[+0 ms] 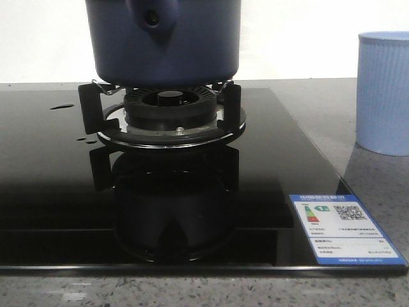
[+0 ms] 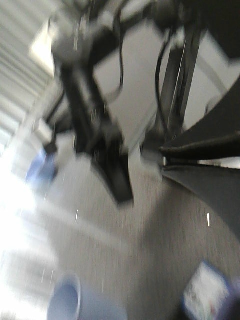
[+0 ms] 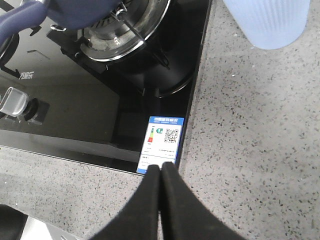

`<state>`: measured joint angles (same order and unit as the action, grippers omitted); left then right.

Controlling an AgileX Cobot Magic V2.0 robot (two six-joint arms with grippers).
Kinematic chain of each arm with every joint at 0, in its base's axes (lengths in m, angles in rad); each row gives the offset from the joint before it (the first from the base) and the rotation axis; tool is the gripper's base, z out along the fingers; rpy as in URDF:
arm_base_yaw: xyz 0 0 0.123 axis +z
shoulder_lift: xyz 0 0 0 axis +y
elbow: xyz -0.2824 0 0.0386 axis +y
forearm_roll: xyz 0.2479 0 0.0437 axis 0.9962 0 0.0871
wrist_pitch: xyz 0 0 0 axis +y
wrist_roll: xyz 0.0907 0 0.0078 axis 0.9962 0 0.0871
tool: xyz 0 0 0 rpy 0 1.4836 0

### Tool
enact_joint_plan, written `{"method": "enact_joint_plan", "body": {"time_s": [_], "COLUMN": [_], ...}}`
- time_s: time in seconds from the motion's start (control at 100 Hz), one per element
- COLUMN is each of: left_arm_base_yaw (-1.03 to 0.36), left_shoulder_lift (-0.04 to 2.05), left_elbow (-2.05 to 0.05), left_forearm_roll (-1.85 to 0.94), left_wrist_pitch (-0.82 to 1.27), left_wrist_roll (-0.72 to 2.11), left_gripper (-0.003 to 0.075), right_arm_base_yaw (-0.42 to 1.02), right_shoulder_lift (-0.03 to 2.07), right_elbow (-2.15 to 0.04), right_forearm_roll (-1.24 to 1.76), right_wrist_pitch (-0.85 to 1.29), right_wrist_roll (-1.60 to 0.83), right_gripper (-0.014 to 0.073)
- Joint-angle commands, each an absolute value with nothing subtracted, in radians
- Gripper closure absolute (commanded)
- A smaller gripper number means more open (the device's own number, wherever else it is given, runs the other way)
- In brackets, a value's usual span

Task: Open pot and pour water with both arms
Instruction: 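Move the left gripper to the blue lid knob and grasp it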

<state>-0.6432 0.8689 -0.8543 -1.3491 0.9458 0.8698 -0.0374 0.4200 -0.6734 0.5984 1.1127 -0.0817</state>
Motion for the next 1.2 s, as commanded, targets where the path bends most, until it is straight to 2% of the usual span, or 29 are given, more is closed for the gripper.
{"method": "enact_joint_plan", "body": {"time_s": [0.0, 0.09, 0.26, 0.34, 0.39, 0.44, 0.56, 0.63, 0.98, 1.19], "left_arm_base_yaw": [-0.611, -0.560, -0.428, -0.371, -0.338, -0.310, -0.273, -0.271, -0.271, -0.271], "left_shoulder_lift": [0.934, 1.002, 1.034, 1.034, 1.034, 1.034, 1.034, 1.034, 1.115, 1.240], "left_elbow": [-0.902, -0.916, -0.942, -0.942, -0.942, -0.942, -0.942, -0.942, -0.982, -1.072], "left_forearm_roll": [-1.606, -1.746, -1.708, -1.696, -1.691, -1.682, -1.643, -1.622, -1.618, -1.618], "left_wrist_pitch": [1.134, 1.284, 1.257, 1.240, 1.231, 1.212, 1.091, 0.985, 0.819, 0.838], "left_wrist_roll": [0.992, 1.140, 1.375, 1.443, 1.495, 1.551, 1.613, 1.613, 1.722, 1.731], "left_gripper": [0.0724, 0.0724, 0.0722, 0.0689, 0.0634, 0.0547, 0.0269, 0.0183, 0.0174, 0.0174], "right_arm_base_yaw": [-0.046, -0.046, -0.046, -0.046, -0.046, -0.046, -0.046, -0.046, -0.046, -0.046], "right_shoulder_lift": [0.440, 0.440, 0.440, 0.440, 0.440, 0.440, 0.440, 0.440, 0.440, 0.440], "right_elbow": [-0.705, -0.705, -0.705, -0.705, -0.705, -0.705, -0.705, -0.705, -0.705, -0.705], "right_forearm_roll": [0.638, 0.638, 0.638, 0.638, 0.638, 0.638, 0.637, 0.632, 0.604, 0.595], "right_wrist_pitch": [1.068, 1.068, 1.068, 1.063, 1.058, 1.053, 1.038, 1.031, 1.031, 1.031], "right_wrist_roll": [-0.107, -0.109, -0.132, -0.134, -0.134, -0.134, -0.134, -0.134, -0.134, -0.134], "right_gripper": [0.0660, 0.0660, 0.0660, 0.0660, 0.0660, 0.0660, 0.0660, 0.0660, 0.0660, 0.0660]}}
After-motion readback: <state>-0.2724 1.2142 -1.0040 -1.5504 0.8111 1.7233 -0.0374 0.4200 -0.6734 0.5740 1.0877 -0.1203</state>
